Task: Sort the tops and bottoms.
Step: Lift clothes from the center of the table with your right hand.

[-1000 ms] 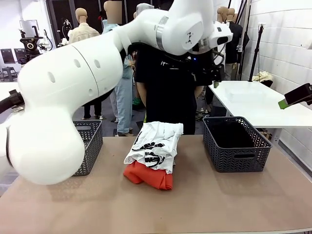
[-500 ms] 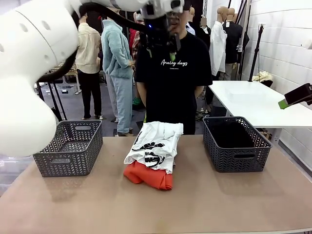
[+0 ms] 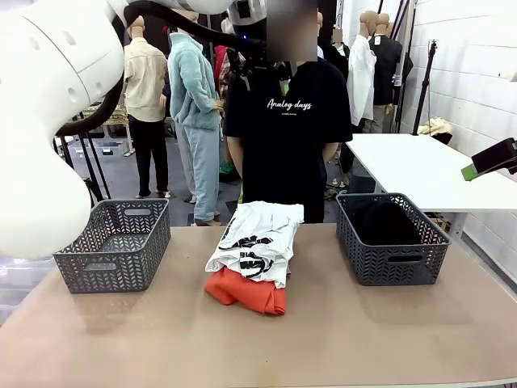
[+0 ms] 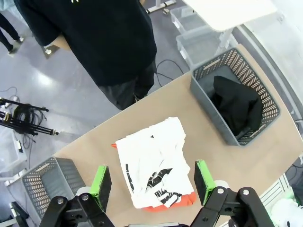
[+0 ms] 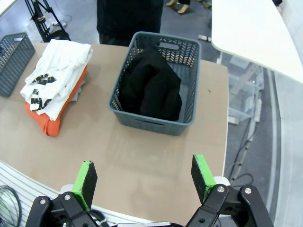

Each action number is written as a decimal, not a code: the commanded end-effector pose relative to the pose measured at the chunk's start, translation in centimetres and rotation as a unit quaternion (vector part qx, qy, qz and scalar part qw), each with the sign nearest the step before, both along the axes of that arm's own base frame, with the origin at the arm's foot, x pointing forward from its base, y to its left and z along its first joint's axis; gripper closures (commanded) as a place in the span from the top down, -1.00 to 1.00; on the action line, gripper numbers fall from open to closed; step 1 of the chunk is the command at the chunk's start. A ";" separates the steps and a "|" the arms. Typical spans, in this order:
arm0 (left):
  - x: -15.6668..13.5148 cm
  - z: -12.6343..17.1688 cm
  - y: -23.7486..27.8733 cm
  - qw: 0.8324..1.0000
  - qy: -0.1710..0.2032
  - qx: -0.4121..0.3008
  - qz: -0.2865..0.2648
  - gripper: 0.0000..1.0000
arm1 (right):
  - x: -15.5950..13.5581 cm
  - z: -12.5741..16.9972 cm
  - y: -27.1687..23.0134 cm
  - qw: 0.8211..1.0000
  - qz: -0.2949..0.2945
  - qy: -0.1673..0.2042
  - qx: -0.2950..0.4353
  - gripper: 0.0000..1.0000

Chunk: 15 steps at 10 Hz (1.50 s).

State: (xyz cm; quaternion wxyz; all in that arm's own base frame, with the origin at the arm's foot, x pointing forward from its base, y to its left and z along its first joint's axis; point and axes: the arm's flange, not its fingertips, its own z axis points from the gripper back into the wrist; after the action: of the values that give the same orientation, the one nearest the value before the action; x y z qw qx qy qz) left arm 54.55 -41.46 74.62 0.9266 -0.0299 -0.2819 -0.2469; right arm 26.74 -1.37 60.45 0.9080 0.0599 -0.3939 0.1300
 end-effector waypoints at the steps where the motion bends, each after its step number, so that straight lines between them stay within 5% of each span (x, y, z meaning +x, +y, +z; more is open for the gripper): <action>1: -0.3 0.4 0.2 1.000 -0.003 0.011 -0.006 0.83 | 0.1 -0.1 0.1 1.000 0.000 0.003 -0.002 1.00; 2: 0.0 0.0 0.0 1.000 0.000 0.000 0.000 0.83 | 0.1 -0.1 0.1 1.000 0.000 0.003 -0.002 1.00; 4: -4.3 -5.4 7.7 0.992 0.107 0.033 0.050 0.83 | 0.1 -0.1 0.1 1.000 0.000 0.003 -0.002 1.00; 5: -6.7 -6.4 12.0 0.988 0.128 0.023 0.085 0.83 | 0.1 -0.1 0.1 1.000 0.000 0.003 -0.002 1.00; 7: -10.4 -8.5 17.8 0.981 0.119 -0.022 0.149 0.83 | 0.1 -0.1 0.1 1.000 0.000 0.003 -0.002 1.00; 8: -11.1 -9.6 18.3 0.981 0.126 0.019 0.144 0.83 | 0.1 -0.1 0.1 1.000 0.000 0.003 -0.002 1.00; 11: -15.5 -14.7 20.4 0.980 0.083 -0.022 0.180 0.83 | 0.1 -0.1 0.1 1.000 0.000 0.003 -0.002 1.00; 13: -19.0 -19.4 20.0 0.970 0.165 0.060 0.166 0.83 | 0.1 -0.1 0.1 1.000 0.000 0.003 -0.002 1.00; 14: -19.2 -19.3 19.6 0.970 0.169 0.066 0.160 0.83 | 0.1 -0.1 0.1 1.000 0.000 0.003 -0.002 1.00; 15: -16.6 -16.1 16.4 0.984 0.087 0.035 0.151 0.83 | 0.1 -0.1 0.1 1.000 0.000 0.003 -0.002 1.00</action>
State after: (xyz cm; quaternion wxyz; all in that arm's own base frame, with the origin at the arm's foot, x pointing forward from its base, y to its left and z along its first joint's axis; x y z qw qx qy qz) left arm 52.67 -31.55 74.96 0.9856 0.0259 -0.1244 -0.1112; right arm 26.74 -1.37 60.44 0.9080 0.0597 -0.3937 0.1300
